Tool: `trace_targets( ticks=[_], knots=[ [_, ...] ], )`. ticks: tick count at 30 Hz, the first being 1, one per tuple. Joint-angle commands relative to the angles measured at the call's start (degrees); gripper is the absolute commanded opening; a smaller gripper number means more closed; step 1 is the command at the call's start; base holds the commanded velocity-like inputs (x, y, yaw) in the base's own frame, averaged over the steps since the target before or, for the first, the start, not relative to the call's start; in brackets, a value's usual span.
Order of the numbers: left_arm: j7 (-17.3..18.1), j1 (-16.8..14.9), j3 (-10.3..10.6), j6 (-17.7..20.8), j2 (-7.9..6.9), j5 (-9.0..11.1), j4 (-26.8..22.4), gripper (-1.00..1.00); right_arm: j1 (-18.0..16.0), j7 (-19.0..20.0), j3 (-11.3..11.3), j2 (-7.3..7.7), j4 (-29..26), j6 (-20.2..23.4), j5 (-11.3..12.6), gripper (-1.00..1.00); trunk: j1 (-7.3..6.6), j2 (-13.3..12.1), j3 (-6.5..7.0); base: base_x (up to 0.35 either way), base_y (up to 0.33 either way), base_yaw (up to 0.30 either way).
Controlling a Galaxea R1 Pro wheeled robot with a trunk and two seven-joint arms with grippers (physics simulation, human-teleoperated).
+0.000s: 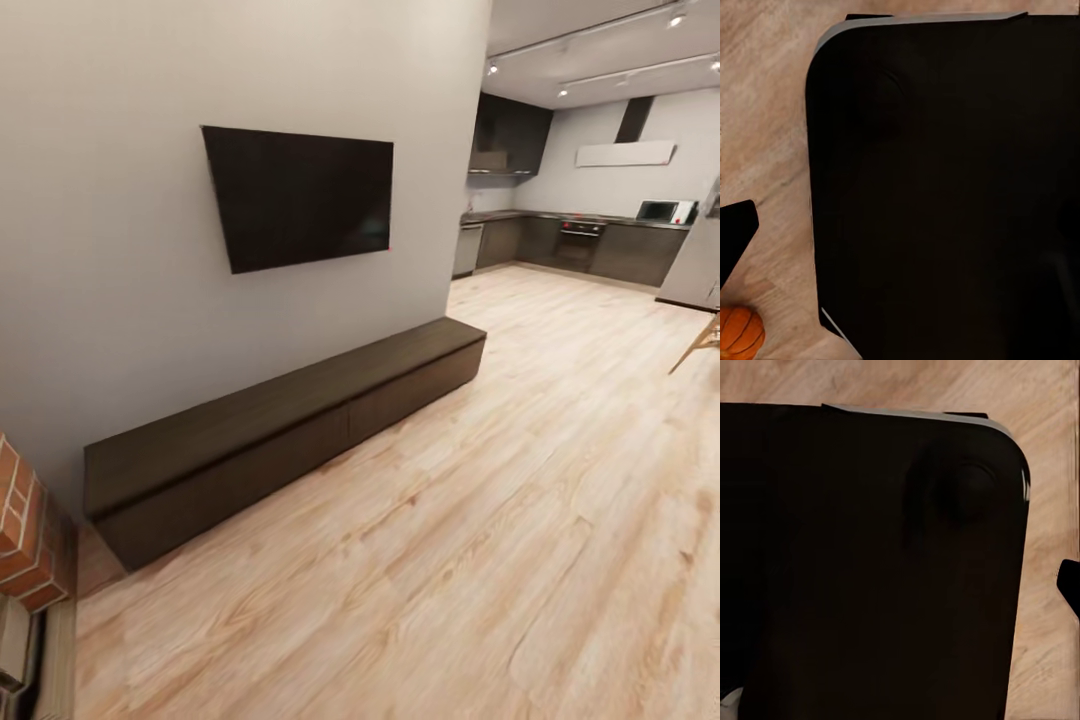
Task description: Place each of the two pumpkins and all three candles from the living room inside a cabinet in the living room (use any cabinet), then make sure every cabinet is closed, and position the cauldron so it is next to a table in the living room.
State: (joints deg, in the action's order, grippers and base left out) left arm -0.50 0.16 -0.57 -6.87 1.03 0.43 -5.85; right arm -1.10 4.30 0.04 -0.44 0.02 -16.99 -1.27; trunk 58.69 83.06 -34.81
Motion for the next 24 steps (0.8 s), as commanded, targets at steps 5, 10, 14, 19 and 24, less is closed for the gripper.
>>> trace_targets(
  ticks=[5, 10, 14, 19, 24],
  knots=[
    [-0.1, 0.1, 0.0, -2.4, -0.24, 0.5, 0.6, 1.00, 0.0, 0.1, -0.1, -0.37, 0.1, -0.9, 0.0, 1.00, 0.03, 0.0, 0.17, 0.337, -0.150, -0.262],
    [-0.1, 0.0, 0.0, -2.6, -0.16, 0.5, 0.7, 1.00, 0.0, 0.1, -0.2, -0.35, 0.1, -1.1, 0.1, 1.00, 0.03, 0.0, 0.39, 0.337, -0.150, -0.265],
    [-0.1, 0.0, 0.0, -2.6, -0.15, 0.5, 0.6, 1.00, 0.0, 0.1, -0.2, -0.35, 0.1, -2.0, 0.0, 1.00, 0.03, 0.0, 0.56, 0.337, -0.150, -0.265],
    [-0.1, 0.0, 0.0, -2.6, -0.07, 0.5, 0.5, 1.00, 0.0, 0.1, -0.2, -0.40, 0.1, -2.1, 0.0, 1.00, 0.03, 0.0, 0.77, 0.337, -0.151, -0.265],
    [-0.1, 0.0, 0.0, -2.7, -0.12, 0.5, 0.5, 1.00, 0.0, 0.1, -0.2, -0.43, 0.1, -2.2, 0.0, 1.00, 0.03, 0.0, 0.99, 0.337, -0.151, -0.265]
  ],
)
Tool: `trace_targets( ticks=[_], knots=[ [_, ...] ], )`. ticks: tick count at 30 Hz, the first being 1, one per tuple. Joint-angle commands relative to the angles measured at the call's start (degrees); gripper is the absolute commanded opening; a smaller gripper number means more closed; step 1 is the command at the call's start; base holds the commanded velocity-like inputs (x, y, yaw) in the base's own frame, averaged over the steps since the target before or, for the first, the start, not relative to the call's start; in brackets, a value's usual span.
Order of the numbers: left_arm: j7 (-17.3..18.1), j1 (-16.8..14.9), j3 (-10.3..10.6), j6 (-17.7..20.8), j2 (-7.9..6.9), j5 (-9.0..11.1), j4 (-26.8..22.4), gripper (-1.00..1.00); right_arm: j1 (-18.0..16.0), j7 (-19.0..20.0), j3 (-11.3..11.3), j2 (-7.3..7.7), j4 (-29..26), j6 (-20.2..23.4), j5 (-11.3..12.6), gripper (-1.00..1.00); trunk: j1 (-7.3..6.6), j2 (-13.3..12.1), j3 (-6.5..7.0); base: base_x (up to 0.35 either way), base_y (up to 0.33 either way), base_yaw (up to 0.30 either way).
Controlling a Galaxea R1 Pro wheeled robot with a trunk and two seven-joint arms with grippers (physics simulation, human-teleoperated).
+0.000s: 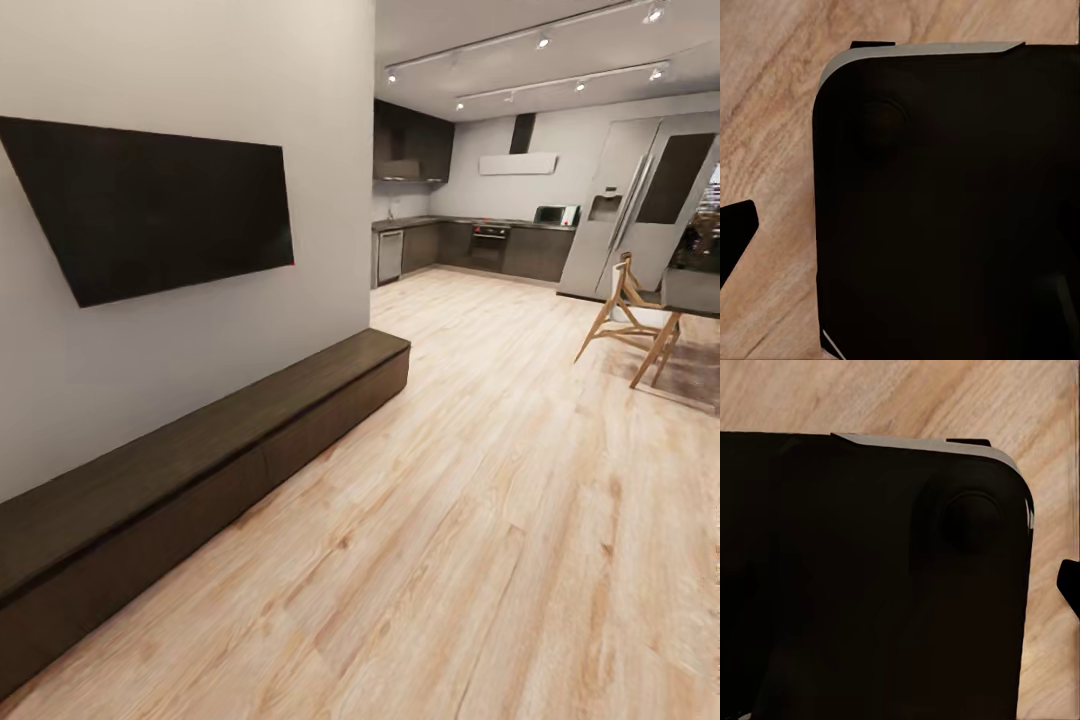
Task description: Place each of the two pumpkins and all three candles from the living room inside a cabinet in the living room (use any cabinet), then make sure every cabinet is closed, and position the cauldron so it is next to a table in the living room.
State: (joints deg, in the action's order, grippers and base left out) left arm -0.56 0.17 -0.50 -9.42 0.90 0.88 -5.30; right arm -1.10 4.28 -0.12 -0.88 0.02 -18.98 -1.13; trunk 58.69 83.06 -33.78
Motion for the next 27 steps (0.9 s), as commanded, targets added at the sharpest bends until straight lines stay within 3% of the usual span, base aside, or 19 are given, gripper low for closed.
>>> trace_targets(
  ticks=[1, 14, 27],
  knots=[
    [-0.1, 0.0, -0.1, -0.1, 0.00, 0.1, -0.1, 1.00, 0.0, 0.1, -0.1, 0.00, 0.1, -0.2, -0.1, 1.00, 0.03, 0.0, 0.00, 0.336, -0.152, -0.265],
    [-0.1, 0.1, 0.0, -3.0, -0.11, 0.2, 0.1, 1.00, 0.0, 0.1, 0.0, 0.00, 0.1, -0.2, -0.1, 1.00, 0.03, 0.0, 0.56, 0.310, -0.154, -0.265],
    [-0.1, 0.1, -0.1, -3.2, 0.07, 0.2, 0.1, 1.00, 0.0, 0.1, 0.0, 0.00, 0.1, -0.2, -0.1, 1.00, 0.03, 0.0, 1.20, 0.036, -0.020, -0.263]
  ],
)
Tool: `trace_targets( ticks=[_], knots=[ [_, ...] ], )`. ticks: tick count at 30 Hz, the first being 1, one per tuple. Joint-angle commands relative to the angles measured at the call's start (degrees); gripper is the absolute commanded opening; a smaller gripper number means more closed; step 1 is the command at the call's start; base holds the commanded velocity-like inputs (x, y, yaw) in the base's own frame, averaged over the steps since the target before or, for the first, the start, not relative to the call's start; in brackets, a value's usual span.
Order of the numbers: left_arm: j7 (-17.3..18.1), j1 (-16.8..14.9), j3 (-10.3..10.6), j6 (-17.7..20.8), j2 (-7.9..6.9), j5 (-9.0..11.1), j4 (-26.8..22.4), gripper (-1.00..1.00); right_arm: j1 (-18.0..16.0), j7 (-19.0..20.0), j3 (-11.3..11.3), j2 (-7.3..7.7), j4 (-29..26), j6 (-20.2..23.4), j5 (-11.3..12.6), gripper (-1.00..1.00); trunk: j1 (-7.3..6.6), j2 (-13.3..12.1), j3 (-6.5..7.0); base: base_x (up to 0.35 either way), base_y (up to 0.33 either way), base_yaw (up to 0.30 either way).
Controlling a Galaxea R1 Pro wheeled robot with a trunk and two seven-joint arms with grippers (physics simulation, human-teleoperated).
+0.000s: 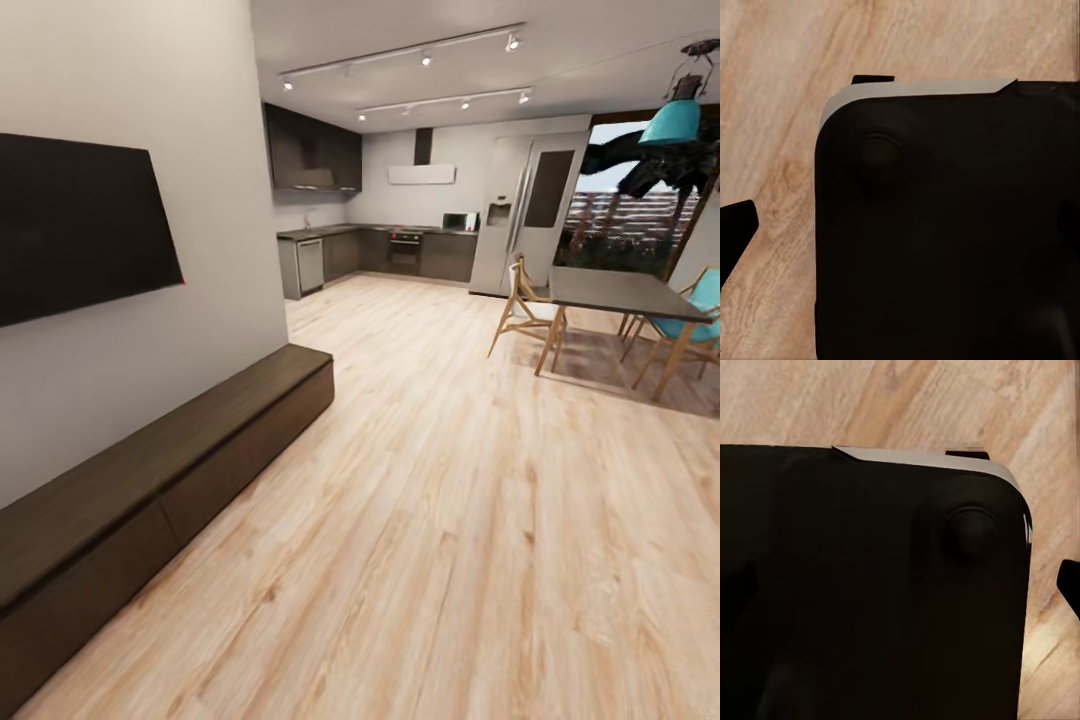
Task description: Place each of the two pumpkins and all three candles from the living room inside a cabinet in the living room (use any cabinet), then make sure every cabinet is closed, and position the cauldron so it is next to a table in the living room.
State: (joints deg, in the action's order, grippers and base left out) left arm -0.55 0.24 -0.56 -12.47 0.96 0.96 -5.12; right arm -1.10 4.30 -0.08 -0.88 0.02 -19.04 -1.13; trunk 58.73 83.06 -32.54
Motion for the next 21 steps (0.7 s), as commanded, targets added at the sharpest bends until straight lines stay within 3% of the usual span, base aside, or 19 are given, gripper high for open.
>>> trace_targets(
  ticks=[1, 5, 10, 17, 21],
  knots=[
    [-0.1, 0.0, -0.1, -0.1, 0.10, 0.1, -0.1, 1.00, 0.0, 0.1, 0.0, 0.00, 0.1, -0.2, -0.1, 1.00, 0.00, 0.0, 0.01, 0.165, 0.000, -0.253],
    [-0.1, 0.0, -0.1, 0.0, 0.29, 0.2, -0.1, 1.00, 0.0, 0.1, 0.0, 0.00, 0.1, -0.9, -0.1, 1.00, 0.00, 0.0, 0.19, 0.267, -0.008, -0.191],
    [-0.1, 0.0, -0.1, 0.0, 0.39, 0.2, -0.1, 1.00, 0.0, 0.1, -0.1, 0.00, 0.5, -5.2, -0.2, 1.00, 0.00, 0.0, 0.24, 0.324, -0.108, -0.042],
    [-0.1, 0.0, -0.1, 0.0, 0.43, 0.2, -0.1, 1.00, 0.0, 0.1, -0.1, 0.00, 0.6, -6.1, -0.1, 1.00, 0.00, 0.0, 0.49, 0.322, -0.157, -0.145],
    [-0.1, -0.1, -0.1, 0.0, 0.44, 0.2, -0.3, 1.00, 0.0, 0.1, -0.2, 0.12, 0.5, -6.2, 1.8, 1.00, 0.00, 0.0, 0.72, 0.319, -0.163, -0.230]
  ],
)
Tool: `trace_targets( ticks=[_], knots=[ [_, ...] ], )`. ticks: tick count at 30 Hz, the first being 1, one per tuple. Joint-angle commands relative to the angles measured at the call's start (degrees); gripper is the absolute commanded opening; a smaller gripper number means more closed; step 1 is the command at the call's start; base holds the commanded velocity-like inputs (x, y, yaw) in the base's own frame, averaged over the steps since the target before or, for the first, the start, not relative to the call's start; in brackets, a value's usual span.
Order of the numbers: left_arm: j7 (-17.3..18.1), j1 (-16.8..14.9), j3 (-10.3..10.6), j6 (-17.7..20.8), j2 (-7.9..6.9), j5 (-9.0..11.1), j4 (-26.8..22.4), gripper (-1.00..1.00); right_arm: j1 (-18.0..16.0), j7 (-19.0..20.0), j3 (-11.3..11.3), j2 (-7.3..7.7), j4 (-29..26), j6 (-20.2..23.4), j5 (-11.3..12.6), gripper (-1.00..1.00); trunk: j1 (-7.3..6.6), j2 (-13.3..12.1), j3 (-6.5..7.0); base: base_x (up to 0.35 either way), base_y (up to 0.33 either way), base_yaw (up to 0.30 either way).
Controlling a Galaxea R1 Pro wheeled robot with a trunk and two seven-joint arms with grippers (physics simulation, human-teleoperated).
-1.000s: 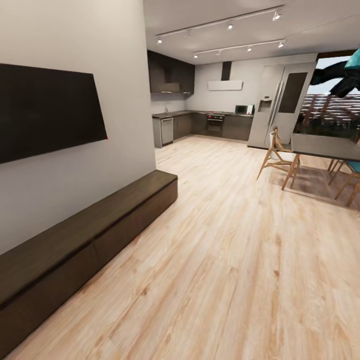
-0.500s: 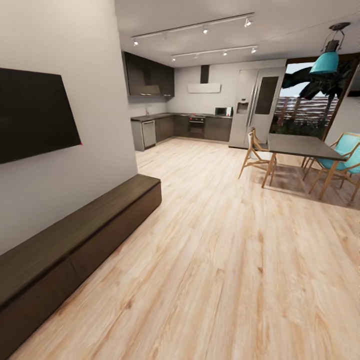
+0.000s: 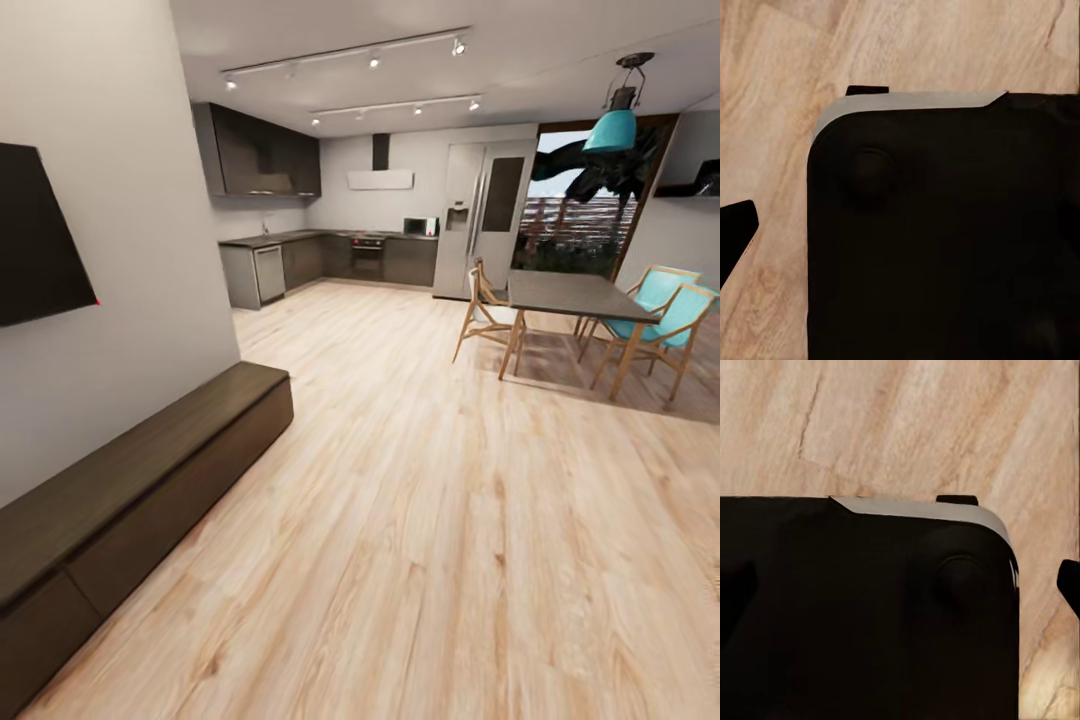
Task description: Place each of the two pumpkins and all three candles from the living room inside a cabinet in the living room (use any cabinet), then make sure every cabinet is closed, and position the cauldron so it is next to a table in the living room.
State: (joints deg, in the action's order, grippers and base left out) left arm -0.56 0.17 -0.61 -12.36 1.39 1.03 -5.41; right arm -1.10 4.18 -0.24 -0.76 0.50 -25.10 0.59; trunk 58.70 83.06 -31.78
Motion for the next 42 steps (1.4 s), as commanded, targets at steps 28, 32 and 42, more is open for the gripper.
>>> trace_targets(
  ticks=[28, 32, 42],
  knots=[
    [-0.1, -0.8, -0.6, -1.9, -0.35, 9.7, -3.5, 1.00, 0.0, 0.2, -0.1, 0.06, -0.4, -0.4, 6.7, 1.00, 0.03, 0.0, 0.66, 0.318, -0.164, -0.201],
    [-0.1, -0.8, -0.6, -1.9, -0.36, 9.7, -3.4, 1.00, 0.0, 0.2, -0.2, 0.06, -0.4, -0.4, 6.7, 1.00, 0.03, 0.0, 0.66, 0.317, -0.164, -0.002],
    [-0.1, -0.8, -0.6, -2.0, -0.34, 9.7, -3.4, 1.00, 0.0, 0.2, -0.2, 0.07, -0.4, -0.4, 6.8, 1.00, 0.03, 0.0, 0.66, 0.316, -0.163, 0.000]
  ],
)
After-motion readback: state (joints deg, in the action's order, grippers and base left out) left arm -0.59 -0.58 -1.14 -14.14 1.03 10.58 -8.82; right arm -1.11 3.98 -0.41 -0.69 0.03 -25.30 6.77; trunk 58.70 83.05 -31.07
